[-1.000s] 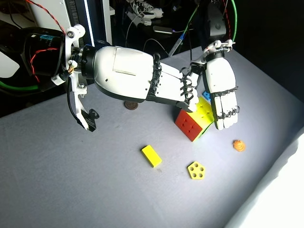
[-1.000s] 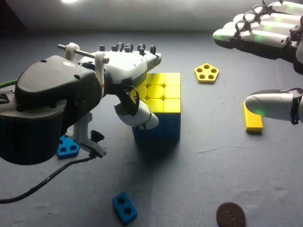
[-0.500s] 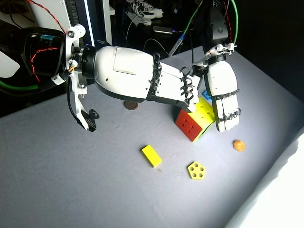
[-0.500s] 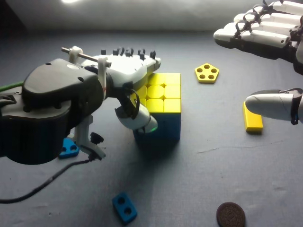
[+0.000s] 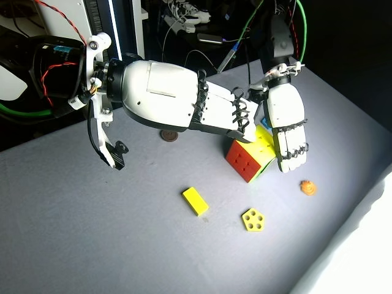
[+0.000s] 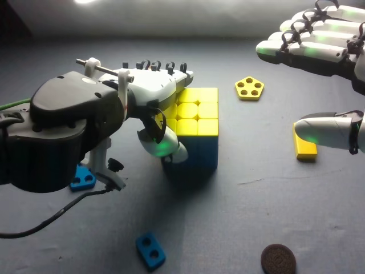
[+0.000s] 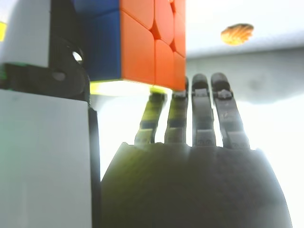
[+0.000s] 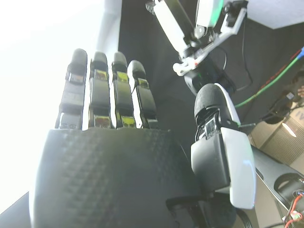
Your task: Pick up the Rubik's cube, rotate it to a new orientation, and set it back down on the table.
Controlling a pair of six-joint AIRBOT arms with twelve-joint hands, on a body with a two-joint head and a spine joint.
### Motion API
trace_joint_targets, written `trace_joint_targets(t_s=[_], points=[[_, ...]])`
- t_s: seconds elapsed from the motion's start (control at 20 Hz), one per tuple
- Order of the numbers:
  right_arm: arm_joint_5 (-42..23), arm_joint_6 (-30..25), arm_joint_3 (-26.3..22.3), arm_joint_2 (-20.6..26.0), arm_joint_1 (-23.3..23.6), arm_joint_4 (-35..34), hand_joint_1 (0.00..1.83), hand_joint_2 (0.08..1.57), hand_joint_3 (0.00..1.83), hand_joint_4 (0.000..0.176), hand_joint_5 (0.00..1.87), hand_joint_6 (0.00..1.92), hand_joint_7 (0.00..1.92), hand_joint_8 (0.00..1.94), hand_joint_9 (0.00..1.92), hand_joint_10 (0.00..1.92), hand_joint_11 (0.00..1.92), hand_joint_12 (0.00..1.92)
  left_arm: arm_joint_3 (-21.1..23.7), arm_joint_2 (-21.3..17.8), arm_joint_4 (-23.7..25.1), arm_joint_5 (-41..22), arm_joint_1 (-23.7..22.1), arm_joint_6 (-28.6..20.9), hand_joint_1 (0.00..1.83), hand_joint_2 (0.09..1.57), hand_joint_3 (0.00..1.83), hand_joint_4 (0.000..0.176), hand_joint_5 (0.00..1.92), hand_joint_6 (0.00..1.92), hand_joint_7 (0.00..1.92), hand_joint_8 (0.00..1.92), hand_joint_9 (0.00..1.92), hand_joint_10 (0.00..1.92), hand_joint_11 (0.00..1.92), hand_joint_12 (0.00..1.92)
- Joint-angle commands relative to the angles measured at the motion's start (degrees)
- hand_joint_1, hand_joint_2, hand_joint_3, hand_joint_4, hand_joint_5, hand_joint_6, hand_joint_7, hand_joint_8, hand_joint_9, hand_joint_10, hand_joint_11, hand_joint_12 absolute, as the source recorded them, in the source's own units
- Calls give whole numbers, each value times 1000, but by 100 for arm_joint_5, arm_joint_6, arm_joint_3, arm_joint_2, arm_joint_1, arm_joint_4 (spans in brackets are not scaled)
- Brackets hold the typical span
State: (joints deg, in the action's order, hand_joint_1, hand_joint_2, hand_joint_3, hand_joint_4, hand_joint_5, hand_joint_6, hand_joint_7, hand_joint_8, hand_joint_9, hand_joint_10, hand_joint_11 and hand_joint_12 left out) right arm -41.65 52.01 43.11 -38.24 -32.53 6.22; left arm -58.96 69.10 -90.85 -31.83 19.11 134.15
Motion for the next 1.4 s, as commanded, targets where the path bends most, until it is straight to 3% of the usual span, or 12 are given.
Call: trace_joint_targets(t_s=[0.0,0.35,0.5,1.0,1.05,1.15,1.2,1.25,1.3,1.35], points=[[-701,10,-14,18,37,-69,72,1251,0,0,154,10,199,9,164,10,0,442,-33,2,293,-100,-19,14,891,1038,0,0,0,0,0,0,0,0,0,0],[-719,30,-23,14,22,-69,41,1263,2,0,125,5,177,3,144,2,0,326,-59,77,331,-89,-19,5,871,1034,0,0,0,0,0,0,0,0,0,0],[-740,42,-24,13,15,-69,65,1257,0,0,135,6,176,1,150,3,0,427,-47,78,330,-88,-19,5,874,1025,0,0,0,0,0,0,0,0,0,0],[-764,72,-35,13,-24,-71,60,1255,0,0,147,4,194,1,171,6,0,499,-29,77,324,-88,-14,6,906,1067,14,0,0,0,0,0,0,0,11,5],[-778,82,-47,13,-34,-71,40,1261,2,0,134,1,178,1,166,3,0,499,-24,77,324,-88,-11,6,915,1119,0,0,0,0,63,22,100,0,1,206],[-841,126,-61,13,-73,-70,41,1267,2,0,129,2,175,3,161,3,0,479,-19,77,324,-88,-7,6,891,1156,0,0,164,24,302,37,350,91,0,926],[-909,153,-67,13,-100,-70,39,1267,2,0,107,0,162,1,156,1,0,495,-16,77,324,-88,-5,6,971,1110,4,0,314,46,433,128,359,482,10,1319],[-975,184,-72,13,-114,-70,37,1263,0,0,119,6,171,4,171,7,0,547,-14,77,324,-88,-4,6,1029,1102,2,0,440,105,366,629,302,1030,89,1549],[-1004,198,-73,13,-117,-70,21,1266,1,0,116,5,166,1,169,5,0,557,-12,77,324,-88,-4,6,1046,1120,3,0,439,272,221,1116,231,1385,121,1704],[-1007,199,-73,14,-118,-70,7,1266,1,0,127,8,176,3,182,9,0,587,-12,77,323,-88,-4,6,1058,1148,2,0,324,860,203,1413,227,1567,148,1801]])
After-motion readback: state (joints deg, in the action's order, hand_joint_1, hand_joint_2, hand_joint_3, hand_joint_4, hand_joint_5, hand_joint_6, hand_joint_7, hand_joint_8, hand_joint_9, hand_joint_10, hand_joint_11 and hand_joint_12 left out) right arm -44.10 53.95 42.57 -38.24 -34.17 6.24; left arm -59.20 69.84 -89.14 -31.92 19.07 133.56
